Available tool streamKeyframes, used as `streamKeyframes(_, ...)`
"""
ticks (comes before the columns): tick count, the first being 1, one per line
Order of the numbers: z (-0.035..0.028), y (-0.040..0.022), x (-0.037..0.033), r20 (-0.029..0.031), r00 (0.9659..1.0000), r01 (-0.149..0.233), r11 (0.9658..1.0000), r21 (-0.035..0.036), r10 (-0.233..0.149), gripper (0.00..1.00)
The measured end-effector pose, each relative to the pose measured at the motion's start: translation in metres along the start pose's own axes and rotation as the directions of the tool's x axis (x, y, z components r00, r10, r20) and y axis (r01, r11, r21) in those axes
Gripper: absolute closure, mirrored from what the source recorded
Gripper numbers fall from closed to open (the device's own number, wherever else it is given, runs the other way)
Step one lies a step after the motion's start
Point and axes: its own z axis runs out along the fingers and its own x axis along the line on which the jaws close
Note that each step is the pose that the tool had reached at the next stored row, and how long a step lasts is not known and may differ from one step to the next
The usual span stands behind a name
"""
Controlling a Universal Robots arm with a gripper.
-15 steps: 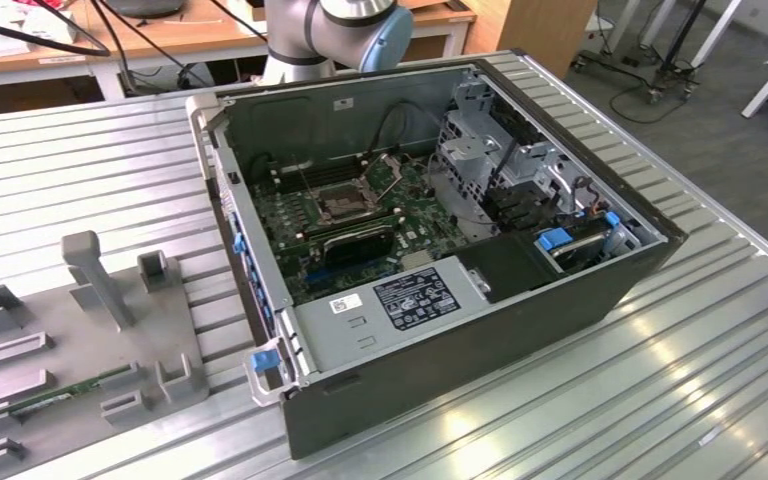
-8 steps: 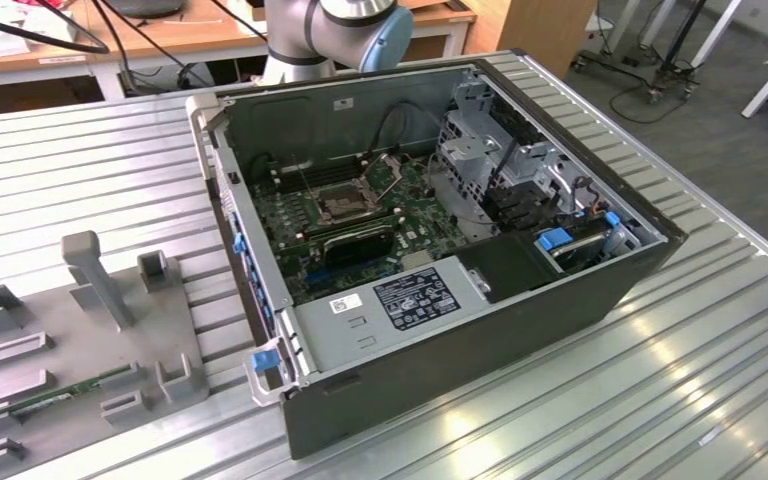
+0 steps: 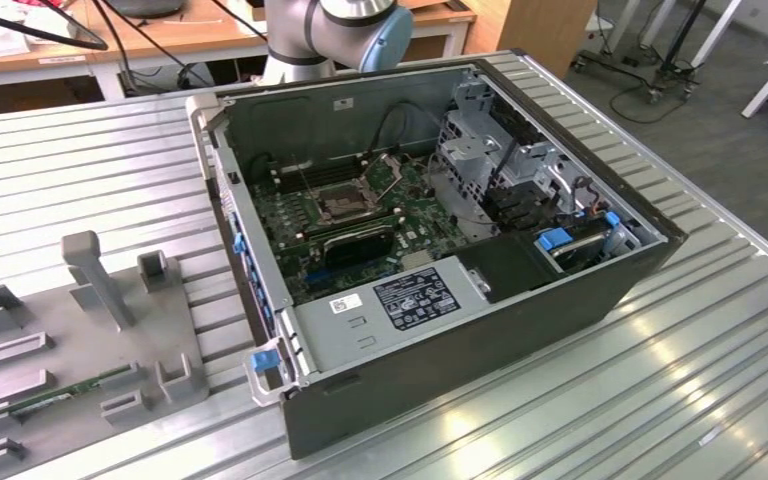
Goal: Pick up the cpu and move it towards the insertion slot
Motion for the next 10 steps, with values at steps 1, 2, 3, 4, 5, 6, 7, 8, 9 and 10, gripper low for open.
streamKeyframes(1,0.0,0.0,0.0,0.0001,1.0,0.0,1.0,-0.0001,0.0,0.45)
streamKeyframes(2,-0.0008,0.0,0.0,-0.0002,1.0,0.0,1.0,0.0001,0.0,0.45)
streamKeyframes(3,-0.0014,0.0,0.0,-0.0001,1.0,0.0,1.0,0.0,0.0,0.45)
streamKeyframes(4,-0.0015,0.0,0.0,-0.0001,1.0,0.0,1.0,0.0,0.0,0.45)
streamKeyframes(5,-0.0015,0.0,0.0,-0.0001,1.0,0.0,1.0,0.0,0.0,0.45)
streamKeyframes(6,-0.0016,0.0,0.0,-0.0001,1.0,0.0,1.0,0.0,0.0,0.45)
streamKeyframes(7,-0.0016,0.0,0.0,-0.0001,1.0,0.0,1.0,0.0,0.0,0.45)
streamKeyframes(8,-0.0019,0.0,0.0,-0.0001,1.0,0.0,1.0,0.0001,0.0,0.45)
streamKeyframes(9,-0.0022,0.0,0.0,-0.0001,1.0,0.0,1.0,0.0001,0.0,0.45)
streamKeyframes(10,-0.0023,0.0,0.0,-0.0002,1.0,0.0,1.0,0.0001,0.0,0.45)
